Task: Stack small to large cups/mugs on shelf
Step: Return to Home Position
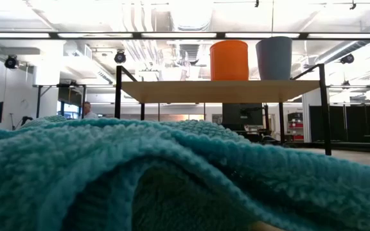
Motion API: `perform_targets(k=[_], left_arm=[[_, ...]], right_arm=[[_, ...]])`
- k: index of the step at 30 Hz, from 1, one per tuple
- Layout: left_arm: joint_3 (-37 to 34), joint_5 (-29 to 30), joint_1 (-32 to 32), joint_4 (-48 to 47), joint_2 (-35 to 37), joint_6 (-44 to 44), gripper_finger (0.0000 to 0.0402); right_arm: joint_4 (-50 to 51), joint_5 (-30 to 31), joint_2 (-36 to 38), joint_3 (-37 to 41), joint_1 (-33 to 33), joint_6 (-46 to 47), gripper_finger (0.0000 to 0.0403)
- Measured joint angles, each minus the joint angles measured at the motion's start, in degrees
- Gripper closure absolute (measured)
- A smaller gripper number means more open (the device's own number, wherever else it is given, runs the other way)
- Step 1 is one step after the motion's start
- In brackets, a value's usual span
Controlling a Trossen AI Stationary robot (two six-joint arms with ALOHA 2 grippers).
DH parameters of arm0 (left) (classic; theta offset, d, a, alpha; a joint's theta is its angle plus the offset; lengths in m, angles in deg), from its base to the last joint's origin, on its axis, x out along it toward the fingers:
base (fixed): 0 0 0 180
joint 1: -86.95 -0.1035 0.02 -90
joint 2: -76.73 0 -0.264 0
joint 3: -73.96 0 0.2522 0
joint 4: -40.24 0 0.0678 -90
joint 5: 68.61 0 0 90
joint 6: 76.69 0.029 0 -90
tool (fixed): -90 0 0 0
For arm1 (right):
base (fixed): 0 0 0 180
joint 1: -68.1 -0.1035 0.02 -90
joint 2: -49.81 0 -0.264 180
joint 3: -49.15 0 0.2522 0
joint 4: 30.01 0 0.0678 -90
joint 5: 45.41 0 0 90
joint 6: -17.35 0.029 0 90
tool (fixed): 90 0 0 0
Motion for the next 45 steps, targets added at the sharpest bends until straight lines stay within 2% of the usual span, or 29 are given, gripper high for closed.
perform_targets(k=[6, 11, 15, 19, 23, 26, 31, 35, 40, 45], left_arm=[[-0.67, 0.02, 0.11, -0.30, 7.40, -3.03, 0.0328], [-1.80, 0.01, 0.11, -0.58, 12.35, -8.00, 0.0328], [-2.24, -0.76, 0.11, -0.60, 15.87, -9.11, 0.0328], [-2.29, -3.80, 0.13, -0.97, 18.84, -9.22, 0.0328], [-2.37, -5.12, 0.20, -4.54, 21.61, -9.24, 0.0328], [-2.77, -5.11, 0.17, -6.57, 23.81, -9.24, 0.0328], [-5.14, -3.42, 0.17, -6.44, 27.07, -10.14, 0.0328], [-9.18, -2.12, 0.17, -5.82, 30.63, -11.86, 0.0328], [-18.45, -2.10, 0.15, -0.39, 37.86, -11.69, 0.0328], [-31.75, -2.33, 0.15, 9.56, 46.26, -11.65, 0.0328]], right_arm=[[0.04, -0.01, -0.50, -2.01, 0.00, -0.02, 0.0344], [0.56, 0.19, -0.41, -4.43, 0.02, -4.85, 0.0344], [1.71, -2.30, 0.49, -10.59, 0.00, -10.97, 0.0344], [10.14, -10.34, 0.74, -19.69, -0.06, -12.54, 0.0344], [20.73, -10.62, 0.62, -27.57, -0.34, -9.33, 0.0344], [27.64, -10.29, 0.35, -30.43, -0.37, -9.75, 0.0344], [28.75, -10.48, 0.81, -29.85, -0.37, -13.90, 0.0344], [29.01, -12.23, 2.32, -28.35, -0.39, -13.57, 0.0344], [28.39, -13.45, 6.64, -23.73, -0.38, -13.60, 0.0344], [19.22, -16.97, 13.20, -14.21, -0.37, -14.65, 0.0344]])
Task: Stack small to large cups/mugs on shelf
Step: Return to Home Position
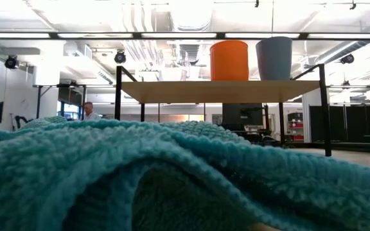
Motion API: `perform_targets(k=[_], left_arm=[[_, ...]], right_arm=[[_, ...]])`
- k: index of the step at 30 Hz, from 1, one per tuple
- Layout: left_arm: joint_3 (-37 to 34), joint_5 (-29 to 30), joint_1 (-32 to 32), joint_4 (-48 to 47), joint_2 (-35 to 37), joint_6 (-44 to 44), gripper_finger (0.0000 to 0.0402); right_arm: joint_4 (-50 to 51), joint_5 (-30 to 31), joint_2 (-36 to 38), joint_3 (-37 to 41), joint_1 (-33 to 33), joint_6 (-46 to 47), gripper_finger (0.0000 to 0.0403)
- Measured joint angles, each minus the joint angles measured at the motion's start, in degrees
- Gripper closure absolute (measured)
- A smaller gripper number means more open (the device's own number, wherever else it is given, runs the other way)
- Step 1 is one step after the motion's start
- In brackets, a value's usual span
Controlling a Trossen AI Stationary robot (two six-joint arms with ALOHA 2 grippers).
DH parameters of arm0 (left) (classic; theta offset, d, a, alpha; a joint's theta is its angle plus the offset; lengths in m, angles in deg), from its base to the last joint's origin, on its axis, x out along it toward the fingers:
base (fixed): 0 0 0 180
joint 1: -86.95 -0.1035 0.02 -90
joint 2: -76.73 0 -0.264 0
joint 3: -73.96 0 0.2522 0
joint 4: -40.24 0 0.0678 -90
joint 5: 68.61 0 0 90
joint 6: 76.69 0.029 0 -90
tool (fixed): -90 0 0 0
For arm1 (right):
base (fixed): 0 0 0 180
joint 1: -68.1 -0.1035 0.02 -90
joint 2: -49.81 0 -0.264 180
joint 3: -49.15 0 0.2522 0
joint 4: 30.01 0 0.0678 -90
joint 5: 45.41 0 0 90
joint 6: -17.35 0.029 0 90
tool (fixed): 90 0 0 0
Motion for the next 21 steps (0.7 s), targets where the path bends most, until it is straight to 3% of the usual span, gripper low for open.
perform_targets(k=[5, 11, 21], left_arm=[[-14.26, -3.64, -0.04, 9.21, 6.72, -0.25, 0.0328], [-29.59, -9.88, -0.03, 26.46, 13.09, -0.30, 0.0328], [-47.44, -12.29, 0.02, 33.58, 20.57, -3.13, 0.0328]], right_arm=[[-8.75, -0.97, 5.37, 9.57, -0.02, -0.10, 0.0344], [-11.24, -1.16, 8.19, 16.69, 0.00, 1.62, 0.0344], [-17.20, -9.72, 11.79, 26.28, -0.02, -1.94, 0.0344]])
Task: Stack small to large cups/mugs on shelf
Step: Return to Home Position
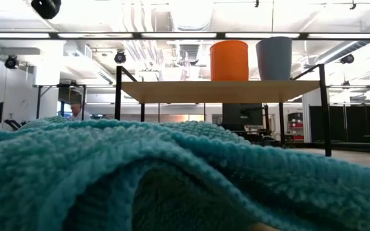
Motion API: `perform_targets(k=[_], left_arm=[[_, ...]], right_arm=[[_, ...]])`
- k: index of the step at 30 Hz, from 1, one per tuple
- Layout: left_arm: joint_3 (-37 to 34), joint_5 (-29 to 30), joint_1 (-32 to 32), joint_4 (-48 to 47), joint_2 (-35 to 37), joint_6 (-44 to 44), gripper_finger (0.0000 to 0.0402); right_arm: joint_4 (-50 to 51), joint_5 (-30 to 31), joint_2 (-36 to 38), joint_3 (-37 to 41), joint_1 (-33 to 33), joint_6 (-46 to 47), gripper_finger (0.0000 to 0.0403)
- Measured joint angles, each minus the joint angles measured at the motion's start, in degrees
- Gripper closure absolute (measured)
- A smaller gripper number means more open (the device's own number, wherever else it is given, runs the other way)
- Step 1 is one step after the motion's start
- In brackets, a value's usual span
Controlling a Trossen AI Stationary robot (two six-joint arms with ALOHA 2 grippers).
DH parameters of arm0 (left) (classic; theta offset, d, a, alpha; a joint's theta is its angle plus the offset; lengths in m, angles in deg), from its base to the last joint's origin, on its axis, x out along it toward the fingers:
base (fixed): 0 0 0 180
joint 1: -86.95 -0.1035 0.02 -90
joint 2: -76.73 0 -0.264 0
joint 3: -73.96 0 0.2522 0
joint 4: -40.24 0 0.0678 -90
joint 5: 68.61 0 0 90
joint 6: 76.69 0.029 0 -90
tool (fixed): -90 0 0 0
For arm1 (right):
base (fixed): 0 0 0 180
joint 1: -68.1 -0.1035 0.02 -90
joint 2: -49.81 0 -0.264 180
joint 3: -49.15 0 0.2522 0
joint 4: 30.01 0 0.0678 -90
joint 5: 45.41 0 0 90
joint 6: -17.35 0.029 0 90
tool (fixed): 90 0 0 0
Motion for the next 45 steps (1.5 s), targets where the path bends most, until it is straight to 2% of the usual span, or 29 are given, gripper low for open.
perform_targets(k=[7, 14, 22, 30, 42, 45], left_arm=[[-12.51, -2.03, -0.02, 14.92, 6.67, -4.40, 0.0328], [-20.26, -2.30, -0.03, 15.09, 11.55, -7.73, 0.0328], [-27.31, -2.30, -0.05, 23.32, 14.93, -8.69, 0.0328], [-32.55, -2.32, -0.04, 28.44, 15.63, -10.41, 0.0328], [-35.64, -2.30, -0.04, 31.00, 15.54, -11.23, 0.0328], [-35.62, -2.33, 0.00, 32.91, 15.55, -10.85, 0.0328]], right_arm=[[-7.41, 0.01, 5.59, 9.66, 0.02, 2.40, 0.0344], [-13.60, 0.01, 10.61, 17.59, 0.02, 1.45, 0.0344], [-18.48, 0.62, 15.43, 25.78, 0.04, 2.78, 0.0344], [-25.18, 6.22, 18.35, 33.68, 0.05, 2.76, 0.0344], [-34.57, 6.18, 18.90, 41.54, 0.04, 2.85, 0.0344], [-34.10, 6.48, 18.73, 41.76, 0.04, 2.71, 0.0344]])
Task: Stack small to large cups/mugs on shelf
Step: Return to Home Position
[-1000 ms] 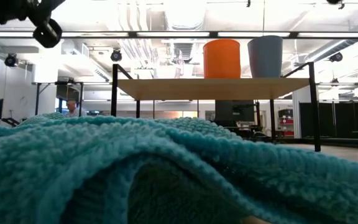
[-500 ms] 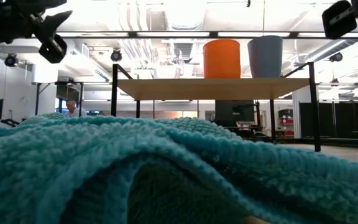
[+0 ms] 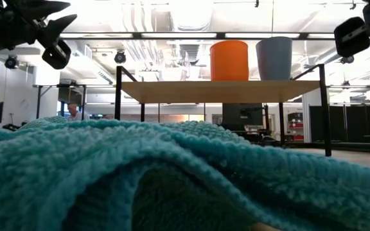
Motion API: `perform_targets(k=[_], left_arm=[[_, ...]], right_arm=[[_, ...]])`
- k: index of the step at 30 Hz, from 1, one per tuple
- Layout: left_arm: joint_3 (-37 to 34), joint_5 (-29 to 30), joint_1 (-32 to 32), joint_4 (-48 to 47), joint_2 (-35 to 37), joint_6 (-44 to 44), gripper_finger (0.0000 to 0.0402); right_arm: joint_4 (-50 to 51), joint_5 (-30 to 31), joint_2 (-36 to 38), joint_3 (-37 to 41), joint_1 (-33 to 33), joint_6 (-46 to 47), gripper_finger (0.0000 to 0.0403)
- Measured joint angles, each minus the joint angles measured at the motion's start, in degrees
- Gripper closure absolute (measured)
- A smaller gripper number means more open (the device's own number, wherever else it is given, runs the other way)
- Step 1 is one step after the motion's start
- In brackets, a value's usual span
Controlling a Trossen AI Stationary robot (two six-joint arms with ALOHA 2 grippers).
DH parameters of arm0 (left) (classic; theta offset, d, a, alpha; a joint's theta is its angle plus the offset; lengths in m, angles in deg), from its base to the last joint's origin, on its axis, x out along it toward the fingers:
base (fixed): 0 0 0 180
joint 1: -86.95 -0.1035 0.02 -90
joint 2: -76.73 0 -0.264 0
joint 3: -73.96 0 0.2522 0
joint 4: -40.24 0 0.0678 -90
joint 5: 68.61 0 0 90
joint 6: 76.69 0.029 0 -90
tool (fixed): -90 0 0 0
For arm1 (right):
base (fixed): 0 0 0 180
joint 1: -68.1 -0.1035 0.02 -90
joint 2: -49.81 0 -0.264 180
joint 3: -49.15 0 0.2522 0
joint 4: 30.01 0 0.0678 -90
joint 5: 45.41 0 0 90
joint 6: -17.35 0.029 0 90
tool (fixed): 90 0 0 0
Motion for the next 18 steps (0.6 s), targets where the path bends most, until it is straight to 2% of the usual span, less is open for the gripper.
perform_targets(k=[10, 13, 18], left_arm=[[-2.00, 0.01, -0.02, 0.27, -1.64, 0.80, 0.0328], [-5.18, 0.01, -0.02, 3.93, -2.04, -0.61, 0.0328], [-5.57, 0.08, -0.02, 6.89, -2.85, -0.78, 0.0328]], right_arm=[[0.32, 2.78, 0.01, -0.07, 0.00, -4.82, 0.0344], [2.44, 5.71, 0.01, -0.11, 0.00, -4.05, 0.0344], [4.00, 7.11, 0.04, -0.11, 0.00, -2.91, 0.0344]])
